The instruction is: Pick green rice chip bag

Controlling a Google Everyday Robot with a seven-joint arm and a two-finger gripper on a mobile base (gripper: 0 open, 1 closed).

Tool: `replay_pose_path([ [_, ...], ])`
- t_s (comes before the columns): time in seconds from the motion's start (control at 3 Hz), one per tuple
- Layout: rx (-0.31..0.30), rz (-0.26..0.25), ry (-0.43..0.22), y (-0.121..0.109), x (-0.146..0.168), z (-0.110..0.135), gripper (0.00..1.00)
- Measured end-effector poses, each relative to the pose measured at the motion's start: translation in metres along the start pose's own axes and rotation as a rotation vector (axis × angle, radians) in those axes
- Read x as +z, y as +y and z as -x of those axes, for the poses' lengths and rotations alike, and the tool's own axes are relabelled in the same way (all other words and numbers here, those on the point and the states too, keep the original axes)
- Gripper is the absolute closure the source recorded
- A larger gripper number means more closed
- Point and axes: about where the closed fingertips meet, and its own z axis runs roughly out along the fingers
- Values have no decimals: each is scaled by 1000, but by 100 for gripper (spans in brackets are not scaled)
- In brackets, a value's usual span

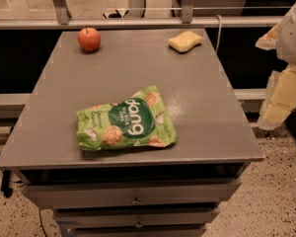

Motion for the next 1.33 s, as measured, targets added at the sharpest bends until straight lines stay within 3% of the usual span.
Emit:
replay_pose_path([
  [0.33,-6,-11,-17,-2,1,7,0],
  [0.67,-50,-20,-68,-11,26,36,0],
  [1.33,-119,46,-235,-20,111,122,0],
])
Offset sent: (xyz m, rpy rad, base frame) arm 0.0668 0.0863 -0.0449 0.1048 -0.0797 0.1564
